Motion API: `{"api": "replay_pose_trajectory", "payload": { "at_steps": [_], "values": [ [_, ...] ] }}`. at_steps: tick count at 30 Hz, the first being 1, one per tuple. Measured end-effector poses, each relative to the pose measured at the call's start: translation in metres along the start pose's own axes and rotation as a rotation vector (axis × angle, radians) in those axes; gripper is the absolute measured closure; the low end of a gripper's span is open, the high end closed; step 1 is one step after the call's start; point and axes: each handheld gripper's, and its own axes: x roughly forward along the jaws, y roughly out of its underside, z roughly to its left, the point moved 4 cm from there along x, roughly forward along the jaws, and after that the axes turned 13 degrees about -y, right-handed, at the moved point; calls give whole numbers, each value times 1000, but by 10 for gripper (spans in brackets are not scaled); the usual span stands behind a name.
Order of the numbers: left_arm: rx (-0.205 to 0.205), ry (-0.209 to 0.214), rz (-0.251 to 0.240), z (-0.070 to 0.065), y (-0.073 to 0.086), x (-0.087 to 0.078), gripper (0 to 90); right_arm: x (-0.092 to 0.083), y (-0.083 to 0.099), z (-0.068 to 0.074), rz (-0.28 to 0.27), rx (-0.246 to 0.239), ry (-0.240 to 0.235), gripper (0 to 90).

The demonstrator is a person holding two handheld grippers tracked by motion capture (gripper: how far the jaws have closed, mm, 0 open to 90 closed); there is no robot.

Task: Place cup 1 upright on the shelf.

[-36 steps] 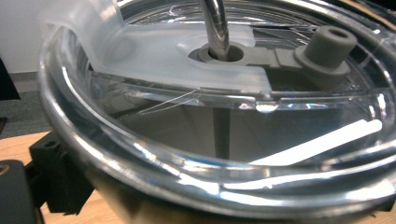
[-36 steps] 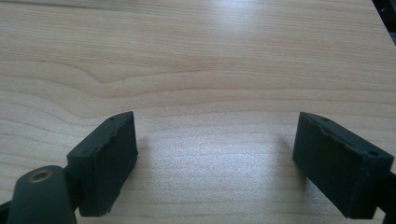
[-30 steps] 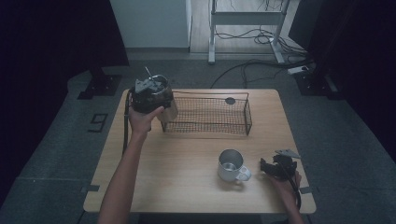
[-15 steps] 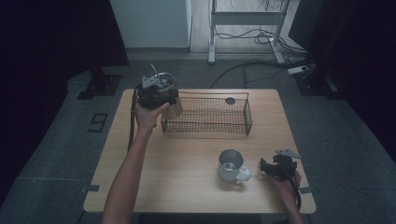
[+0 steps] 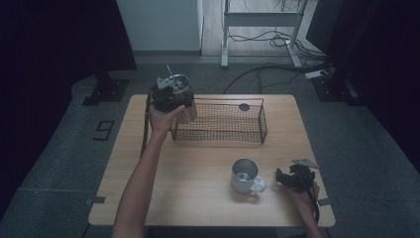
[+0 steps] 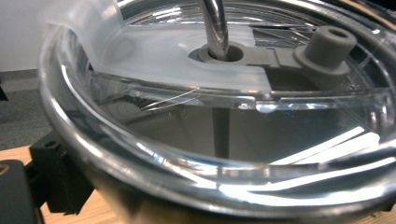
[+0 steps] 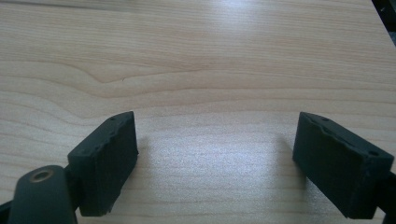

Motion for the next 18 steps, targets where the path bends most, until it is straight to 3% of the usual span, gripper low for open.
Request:
{"api": "replay_pose_trajectory", "payload": {
  "at_steps": [18],
  "values": [
    [5, 1, 29, -18, 1, 23, 41, 0, 0, 0, 0, -1, 0, 137]
  ]
}}
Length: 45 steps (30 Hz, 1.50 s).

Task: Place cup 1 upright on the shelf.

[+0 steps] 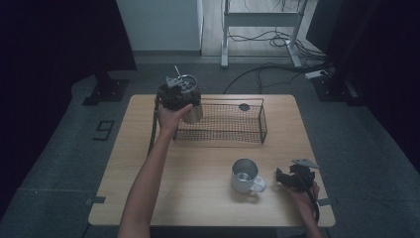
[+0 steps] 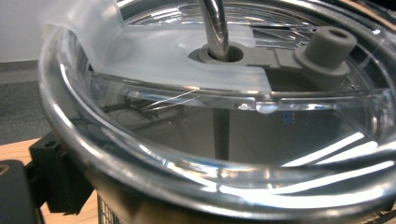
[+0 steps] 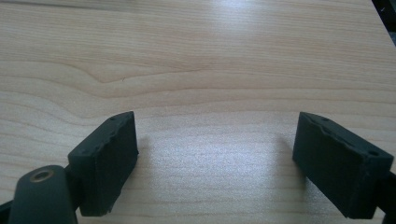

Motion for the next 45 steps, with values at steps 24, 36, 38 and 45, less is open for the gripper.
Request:
{"api": "replay_pose_trajectory", "payload": {
  "at_steps": [24, 36, 38, 45],
  "values": [
    [32, -15, 45, -14, 9, 26, 40, 0, 0, 0, 0, -1, -1, 140],
    [29, -25, 72, -18, 21, 38, 40, 0, 0, 0, -1, -1, -1, 140],
    [28, -32, 78, -17, 23, 40, 40, 0, 0, 0, -1, -1, -1, 140],
    [24, -48, 100, -16, 33, 47, 40, 0, 0, 0, -1, -1, -1, 141]
  ]
}}
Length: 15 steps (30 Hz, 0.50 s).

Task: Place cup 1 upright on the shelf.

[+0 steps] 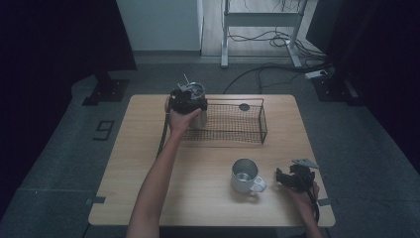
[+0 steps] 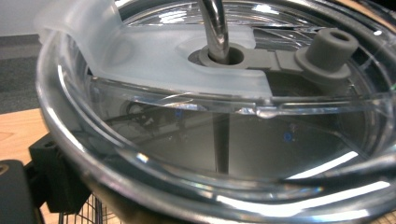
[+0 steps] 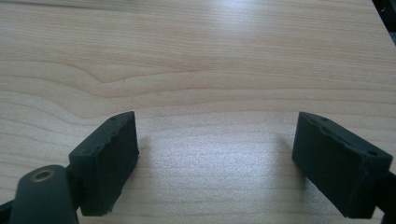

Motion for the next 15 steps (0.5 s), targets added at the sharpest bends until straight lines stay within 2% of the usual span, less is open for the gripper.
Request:
{"api": "replay_pose_trajectory", "payload": {
  "at_steps": [15],
  "values": [
    [3, -8, 37, -2, 15, 12, 40, 0, 0, 0, 0, 0, 0, 141]
  ]
}}
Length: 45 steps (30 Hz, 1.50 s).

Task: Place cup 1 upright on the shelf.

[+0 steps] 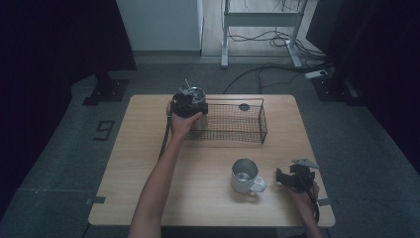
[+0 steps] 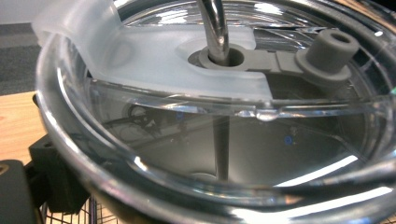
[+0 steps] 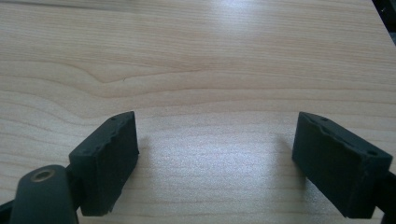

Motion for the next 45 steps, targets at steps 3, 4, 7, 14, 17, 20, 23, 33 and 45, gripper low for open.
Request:
{"api": "replay_pose_trajectory", "payload": {
  "at_steps": [3, 4, 7, 14, 17, 20, 23, 33, 45],
  "values": [
    [1, -2, 5, -1, 2, 2, 40, 0, 0, 0, 0, 0, 0, 141],
    [2, -1, 8, -1, 3, 3, 40, 0, 0, 0, 0, 0, 0, 141],
    [1, -1, 11, -2, 5, 5, 40, 0, 0, 0, 0, 0, 0, 141],
    [-1, -1, 23, -4, 11, 8, 39, 0, 0, 0, 0, -1, 0, 142],
    [9, -11, 24, -5, 14, 9, 39, 0, 0, 0, 0, 0, -1, 142],
    [8, -17, 19, -4, 17, 9, 39, 0, 0, 0, 0, 0, 0, 142],
    [5, -18, 13, -5, 18, 8, 39, 0, 0, 0, 0, -1, 0, 142],
    [41, -16, -17, -10, 27, 4, 37, 0, 0, 0, 0, -1, 0, 142],
    [34, -9, -43, -8, 28, 0, 22, 0, 0, 0, 0, -1, 0, 143]
  ]
}}
